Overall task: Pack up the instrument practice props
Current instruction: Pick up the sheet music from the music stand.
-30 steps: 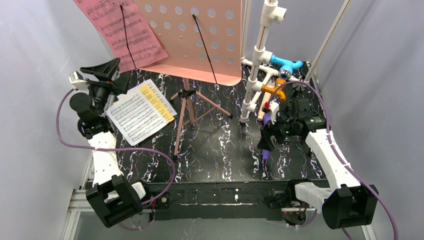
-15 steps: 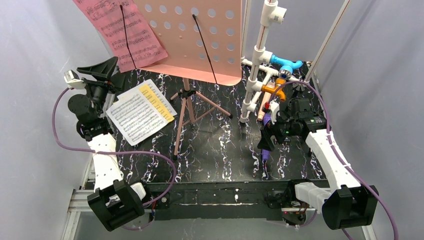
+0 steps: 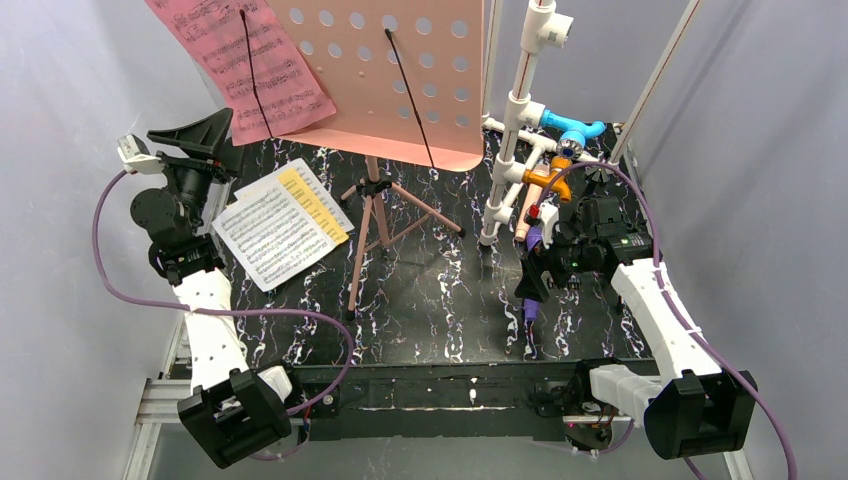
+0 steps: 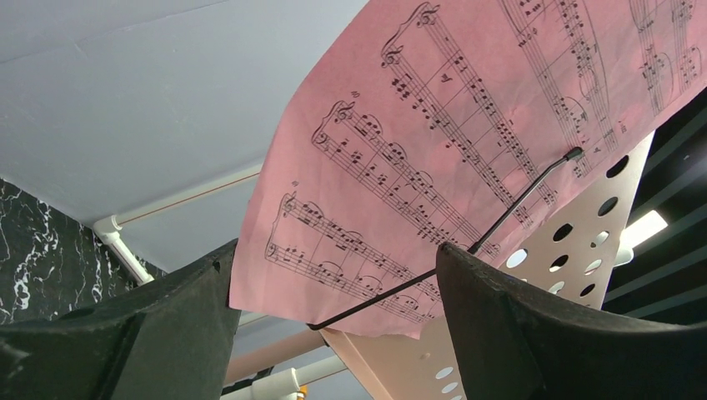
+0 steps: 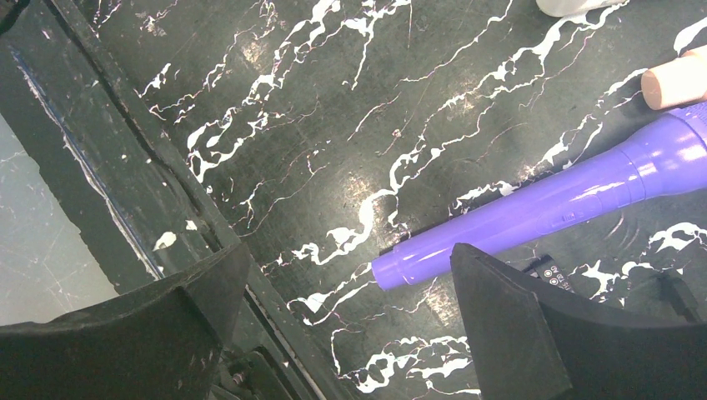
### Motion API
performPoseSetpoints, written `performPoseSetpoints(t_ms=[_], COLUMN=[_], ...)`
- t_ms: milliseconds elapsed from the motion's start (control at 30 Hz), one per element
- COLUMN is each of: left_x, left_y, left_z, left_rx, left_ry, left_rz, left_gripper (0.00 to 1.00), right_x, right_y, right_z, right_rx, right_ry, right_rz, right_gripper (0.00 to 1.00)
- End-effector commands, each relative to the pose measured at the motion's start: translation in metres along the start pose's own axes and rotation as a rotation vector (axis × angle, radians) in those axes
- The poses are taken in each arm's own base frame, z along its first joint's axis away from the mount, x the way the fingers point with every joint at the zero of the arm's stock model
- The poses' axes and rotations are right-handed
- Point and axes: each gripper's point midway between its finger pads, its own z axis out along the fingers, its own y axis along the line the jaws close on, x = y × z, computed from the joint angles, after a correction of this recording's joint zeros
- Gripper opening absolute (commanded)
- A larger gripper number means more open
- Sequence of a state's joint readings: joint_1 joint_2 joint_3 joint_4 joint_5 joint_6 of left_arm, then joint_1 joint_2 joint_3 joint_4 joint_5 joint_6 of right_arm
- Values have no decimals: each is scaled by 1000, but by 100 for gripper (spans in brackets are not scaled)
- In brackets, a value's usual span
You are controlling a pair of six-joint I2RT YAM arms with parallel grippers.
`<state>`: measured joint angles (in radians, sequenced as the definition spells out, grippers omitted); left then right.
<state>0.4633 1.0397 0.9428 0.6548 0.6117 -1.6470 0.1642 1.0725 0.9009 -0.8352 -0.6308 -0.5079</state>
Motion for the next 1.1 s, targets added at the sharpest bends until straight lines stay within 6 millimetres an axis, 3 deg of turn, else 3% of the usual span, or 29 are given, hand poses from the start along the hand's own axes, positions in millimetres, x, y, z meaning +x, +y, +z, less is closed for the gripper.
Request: performPoseSetpoints(t_ms=[0, 433, 1067], left_x=[2, 5, 8], left_y=[-32, -48, -48], left_z=[-3, -3, -5], left_rx=[63, 55, 37], left_ry=[1, 10, 18], left_rz=[97, 170, 190], left_gripper=[79, 76, 73], right_x=[-5, -5, -5], right_y=[2, 2, 3], right_z=[-2, -2, -2], right_rx=[1, -2, -2], right_ry=[-20, -20, -20], right_rz=[-23, -21, -22], right_gripper=[100, 100, 100])
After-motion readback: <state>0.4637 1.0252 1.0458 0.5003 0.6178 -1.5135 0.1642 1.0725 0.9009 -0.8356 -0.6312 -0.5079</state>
